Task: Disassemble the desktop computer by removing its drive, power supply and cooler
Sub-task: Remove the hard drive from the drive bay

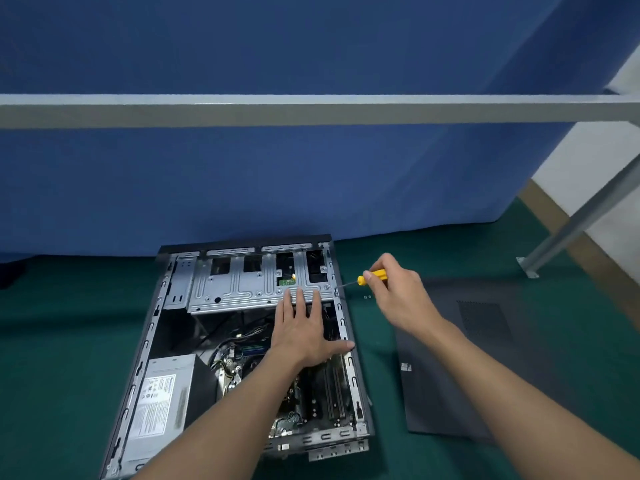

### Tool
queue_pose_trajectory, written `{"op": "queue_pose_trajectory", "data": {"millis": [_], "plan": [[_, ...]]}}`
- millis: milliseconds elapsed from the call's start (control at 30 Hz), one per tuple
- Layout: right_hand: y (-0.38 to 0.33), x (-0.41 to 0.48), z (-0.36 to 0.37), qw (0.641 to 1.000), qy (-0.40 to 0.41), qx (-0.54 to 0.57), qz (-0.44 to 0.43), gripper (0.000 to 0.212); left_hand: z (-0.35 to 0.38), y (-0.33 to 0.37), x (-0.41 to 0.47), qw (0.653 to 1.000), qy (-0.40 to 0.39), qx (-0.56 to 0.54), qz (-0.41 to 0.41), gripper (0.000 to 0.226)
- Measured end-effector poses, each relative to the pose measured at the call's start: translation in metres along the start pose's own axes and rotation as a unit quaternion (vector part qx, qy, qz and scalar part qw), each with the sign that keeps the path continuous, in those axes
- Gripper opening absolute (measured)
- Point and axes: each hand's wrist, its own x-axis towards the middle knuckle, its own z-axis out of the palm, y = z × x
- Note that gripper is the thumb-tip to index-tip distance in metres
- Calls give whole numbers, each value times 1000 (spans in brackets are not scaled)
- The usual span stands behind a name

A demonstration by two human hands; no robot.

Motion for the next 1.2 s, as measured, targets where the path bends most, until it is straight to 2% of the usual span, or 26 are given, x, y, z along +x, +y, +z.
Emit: {"op": "queue_pose_trajectory", "data": {"millis": [133, 300, 500, 833, 1033, 1200], "plan": [[-10, 13, 2, 996, -47, -69, -28, 16, 1, -1, 3, 999, -34, -11, -1, 121], [-16, 33, 1, 989, -85, -116, -45, 18, -10, 8, 3, 997, -43, 69, -18, 122], [-16, 54, 3, 975, -129, -163, -75, 18, -20, 15, 6, 991, -73, 107, -31, 122], [-14, 78, 1, 958, -177, -191, -123, 16, -30, 23, 9, 987, -106, 114, -48, 122], [-35, 89, -1, 925, -220, -266, -160, 20, -32, 23, 10, 986, -113, 111, -47, 123], [-65, 106, 3, 887, -273, -352, -123, 30, -32, 23, 12, 986, -117, 109, -44, 124]]}}
